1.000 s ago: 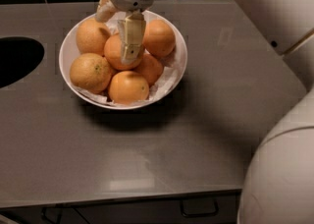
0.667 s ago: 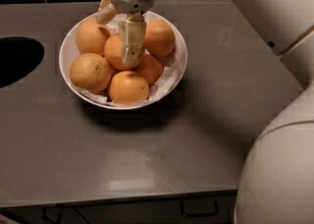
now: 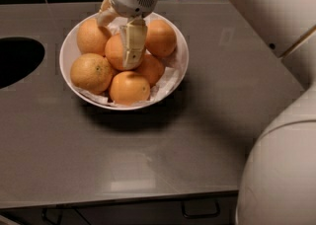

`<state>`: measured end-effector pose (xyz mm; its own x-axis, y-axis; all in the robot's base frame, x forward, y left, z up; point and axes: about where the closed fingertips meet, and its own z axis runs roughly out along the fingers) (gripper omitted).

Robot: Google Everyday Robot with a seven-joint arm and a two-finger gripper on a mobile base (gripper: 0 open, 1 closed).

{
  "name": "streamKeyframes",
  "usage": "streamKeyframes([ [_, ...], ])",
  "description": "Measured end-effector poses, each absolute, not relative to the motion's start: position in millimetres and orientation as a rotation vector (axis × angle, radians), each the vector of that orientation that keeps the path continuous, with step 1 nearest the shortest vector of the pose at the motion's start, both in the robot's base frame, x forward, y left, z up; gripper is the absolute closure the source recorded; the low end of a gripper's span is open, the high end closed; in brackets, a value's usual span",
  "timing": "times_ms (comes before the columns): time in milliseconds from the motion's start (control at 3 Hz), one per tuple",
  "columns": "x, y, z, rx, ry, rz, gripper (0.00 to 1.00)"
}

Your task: Pick orange from white bowl

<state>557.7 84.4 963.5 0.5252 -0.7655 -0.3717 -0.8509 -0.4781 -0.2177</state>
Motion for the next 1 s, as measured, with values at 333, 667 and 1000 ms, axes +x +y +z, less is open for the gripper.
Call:
streamKeyframes([
  [333, 553.1, 83.6, 959.0, -2.408, 1.34, 0.333, 0.2],
  [667, 548.2, 81.2, 956.9, -2.41, 1.351, 0.34, 0.2],
  [1000, 546.7, 80.3, 956.6, -2.411, 1.354, 0.341, 0.2],
])
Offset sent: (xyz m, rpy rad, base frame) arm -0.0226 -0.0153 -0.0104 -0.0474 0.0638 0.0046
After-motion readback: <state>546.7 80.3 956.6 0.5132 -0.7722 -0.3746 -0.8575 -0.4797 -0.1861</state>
